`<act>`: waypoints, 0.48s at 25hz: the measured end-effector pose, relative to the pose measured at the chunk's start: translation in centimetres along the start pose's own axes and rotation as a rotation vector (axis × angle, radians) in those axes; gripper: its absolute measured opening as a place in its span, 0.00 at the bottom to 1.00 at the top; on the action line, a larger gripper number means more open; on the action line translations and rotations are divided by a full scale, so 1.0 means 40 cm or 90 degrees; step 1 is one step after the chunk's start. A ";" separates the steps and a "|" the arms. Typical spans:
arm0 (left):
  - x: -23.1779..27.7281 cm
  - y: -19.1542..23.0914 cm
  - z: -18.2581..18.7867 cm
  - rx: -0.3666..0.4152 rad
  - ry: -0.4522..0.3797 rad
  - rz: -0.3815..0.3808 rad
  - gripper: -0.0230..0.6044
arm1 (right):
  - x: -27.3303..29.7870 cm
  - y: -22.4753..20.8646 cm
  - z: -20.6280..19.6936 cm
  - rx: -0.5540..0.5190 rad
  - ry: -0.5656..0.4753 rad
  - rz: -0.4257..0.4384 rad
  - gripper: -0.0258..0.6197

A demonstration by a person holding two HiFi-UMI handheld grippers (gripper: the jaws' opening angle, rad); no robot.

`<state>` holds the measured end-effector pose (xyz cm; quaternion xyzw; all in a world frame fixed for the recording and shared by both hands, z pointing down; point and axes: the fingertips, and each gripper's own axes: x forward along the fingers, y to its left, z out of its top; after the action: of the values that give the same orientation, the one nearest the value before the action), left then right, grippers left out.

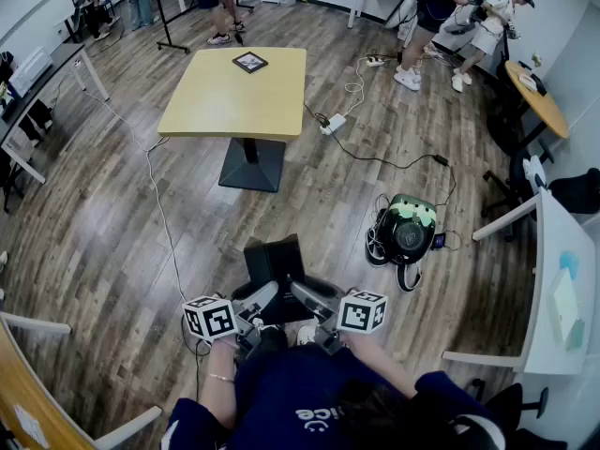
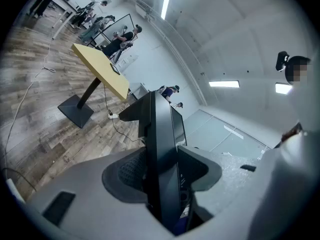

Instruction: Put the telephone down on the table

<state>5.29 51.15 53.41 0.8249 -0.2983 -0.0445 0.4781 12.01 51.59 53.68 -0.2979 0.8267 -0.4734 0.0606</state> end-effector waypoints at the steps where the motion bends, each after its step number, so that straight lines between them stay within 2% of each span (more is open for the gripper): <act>1: -0.009 0.011 0.007 -0.004 -0.001 -0.002 0.34 | 0.015 0.004 -0.003 -0.001 0.001 -0.003 0.34; 12: -0.064 0.107 0.093 -0.008 0.023 -0.025 0.34 | 0.148 0.019 -0.007 0.000 -0.020 -0.030 0.35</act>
<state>-0.05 48.10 54.35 0.8282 -0.2734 -0.0407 0.4875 6.74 48.83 54.31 -0.3251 0.8182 -0.4701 0.0626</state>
